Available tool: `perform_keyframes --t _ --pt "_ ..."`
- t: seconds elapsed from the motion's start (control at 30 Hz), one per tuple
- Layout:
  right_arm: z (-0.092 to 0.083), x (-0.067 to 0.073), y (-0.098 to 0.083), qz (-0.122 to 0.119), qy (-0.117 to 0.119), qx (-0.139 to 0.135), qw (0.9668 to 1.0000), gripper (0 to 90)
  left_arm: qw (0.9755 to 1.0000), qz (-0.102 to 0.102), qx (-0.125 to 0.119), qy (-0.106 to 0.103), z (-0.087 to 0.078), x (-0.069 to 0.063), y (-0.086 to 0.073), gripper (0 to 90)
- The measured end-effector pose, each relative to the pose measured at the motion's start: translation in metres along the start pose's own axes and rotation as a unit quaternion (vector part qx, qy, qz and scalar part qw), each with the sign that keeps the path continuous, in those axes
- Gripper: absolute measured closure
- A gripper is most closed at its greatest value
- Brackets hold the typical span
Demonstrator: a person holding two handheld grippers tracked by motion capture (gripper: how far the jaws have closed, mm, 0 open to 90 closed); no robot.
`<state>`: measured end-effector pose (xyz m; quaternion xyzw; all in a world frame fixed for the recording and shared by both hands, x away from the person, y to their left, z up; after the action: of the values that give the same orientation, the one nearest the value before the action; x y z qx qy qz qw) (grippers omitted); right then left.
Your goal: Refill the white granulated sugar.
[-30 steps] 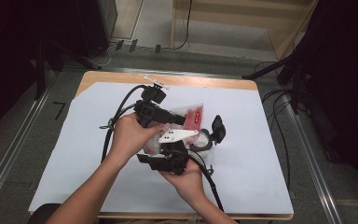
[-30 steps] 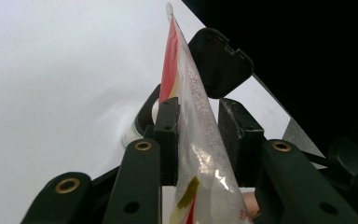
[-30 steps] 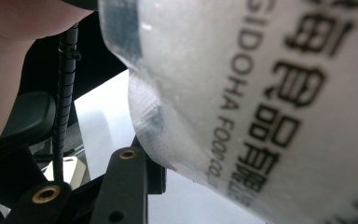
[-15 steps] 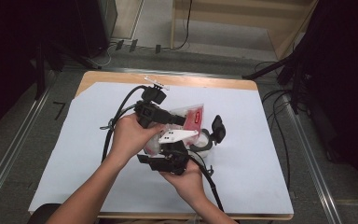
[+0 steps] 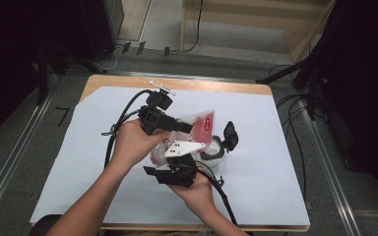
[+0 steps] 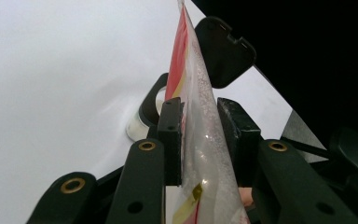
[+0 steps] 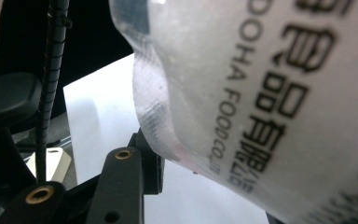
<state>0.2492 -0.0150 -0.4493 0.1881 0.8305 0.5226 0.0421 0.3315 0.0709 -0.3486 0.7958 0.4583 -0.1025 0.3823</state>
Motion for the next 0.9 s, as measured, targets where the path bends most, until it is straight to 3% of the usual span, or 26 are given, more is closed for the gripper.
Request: perform_keyframes --t 0.9 --pt "0.015 0.007 -0.024 -0.035 0.01 0.028 0.999 59.7 0.9979 0.015 0.061 0.01 0.006 0.003 -0.006 76.4"
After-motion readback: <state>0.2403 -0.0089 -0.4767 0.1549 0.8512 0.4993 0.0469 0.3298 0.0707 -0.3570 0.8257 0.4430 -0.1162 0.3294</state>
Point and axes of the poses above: each handheld gripper's, and its own axes: z roughly forward along the jaws, y roughly out of its top, x roughly to its left, the point moved 2 cm from there along z, roughly forward along the jaws, and after that the axes turned 9 degrees about -z, right-handed, at the moved point
